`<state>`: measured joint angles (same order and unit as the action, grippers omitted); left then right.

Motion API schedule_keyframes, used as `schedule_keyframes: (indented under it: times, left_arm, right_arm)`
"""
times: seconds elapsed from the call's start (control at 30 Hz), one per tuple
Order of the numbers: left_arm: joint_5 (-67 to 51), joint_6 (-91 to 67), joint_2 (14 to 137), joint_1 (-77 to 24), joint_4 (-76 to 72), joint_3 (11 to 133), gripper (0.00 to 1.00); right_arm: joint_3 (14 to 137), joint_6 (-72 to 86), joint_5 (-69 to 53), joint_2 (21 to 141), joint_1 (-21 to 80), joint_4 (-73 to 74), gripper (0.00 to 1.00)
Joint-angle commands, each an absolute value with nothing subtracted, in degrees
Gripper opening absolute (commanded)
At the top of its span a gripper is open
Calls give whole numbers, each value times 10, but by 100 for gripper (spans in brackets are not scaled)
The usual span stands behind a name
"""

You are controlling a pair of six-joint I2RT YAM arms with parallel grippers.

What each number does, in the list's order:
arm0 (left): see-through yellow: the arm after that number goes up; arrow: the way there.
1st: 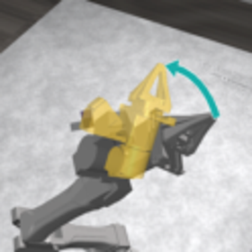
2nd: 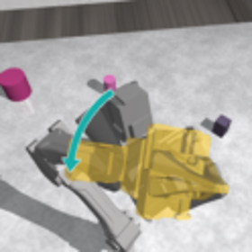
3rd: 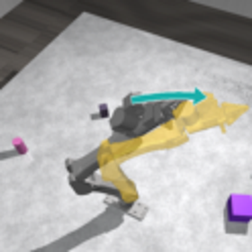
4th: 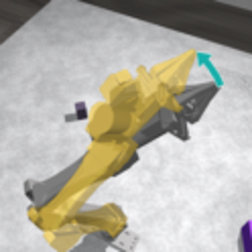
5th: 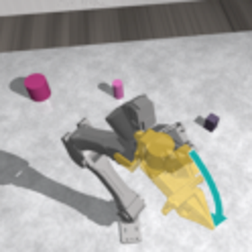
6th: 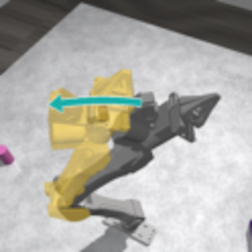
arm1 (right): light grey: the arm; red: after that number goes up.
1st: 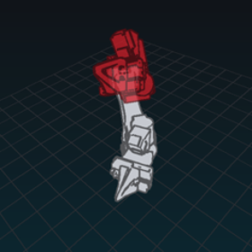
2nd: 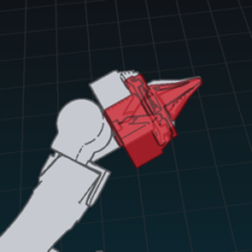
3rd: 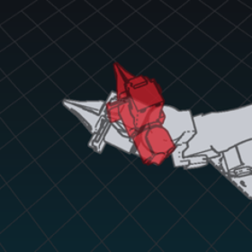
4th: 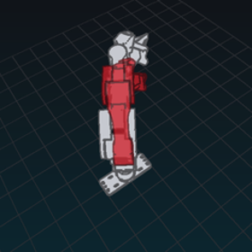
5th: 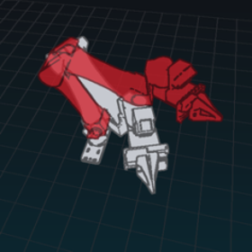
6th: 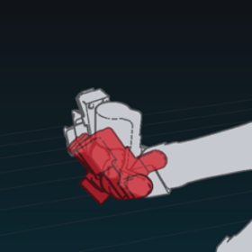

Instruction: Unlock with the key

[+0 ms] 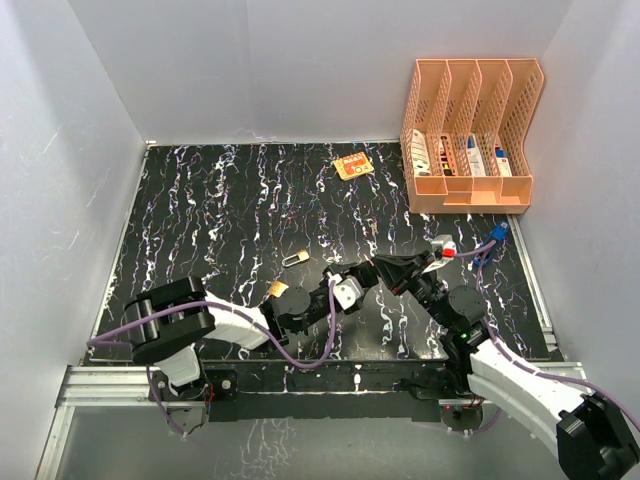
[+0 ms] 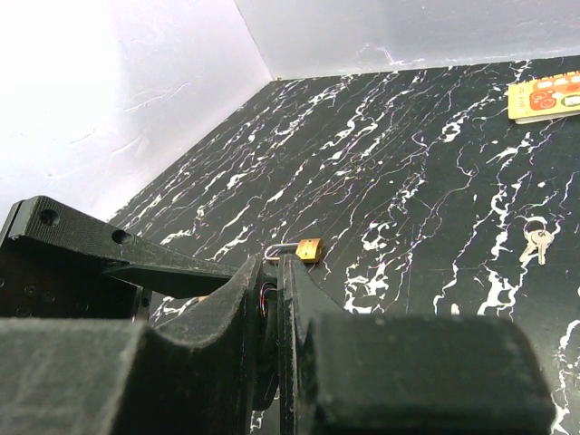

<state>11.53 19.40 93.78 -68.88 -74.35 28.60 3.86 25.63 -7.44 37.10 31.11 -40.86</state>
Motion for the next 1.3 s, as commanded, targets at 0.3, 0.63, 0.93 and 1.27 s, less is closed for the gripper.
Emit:
schedule_keyframes:
  times: [0.3, 0.63, 0.93, 1.27]
  left_arm:
    - [240, 179, 847, -694, -703, 395, 0]
    - [364, 149, 871, -696, -599, 492, 0]
    - [479, 117, 938, -703, -487, 600, 0]
    - [496, 67, 938, -705, -420, 611, 0]
  right_arm:
    - [144, 342, -134, 499, 318, -377, 0]
    - [268, 474, -136, 628, 322, -283, 0]
    - [357, 507, -86, 670, 329, -146, 0]
    - [369, 508, -77, 659, 329, -133, 3]
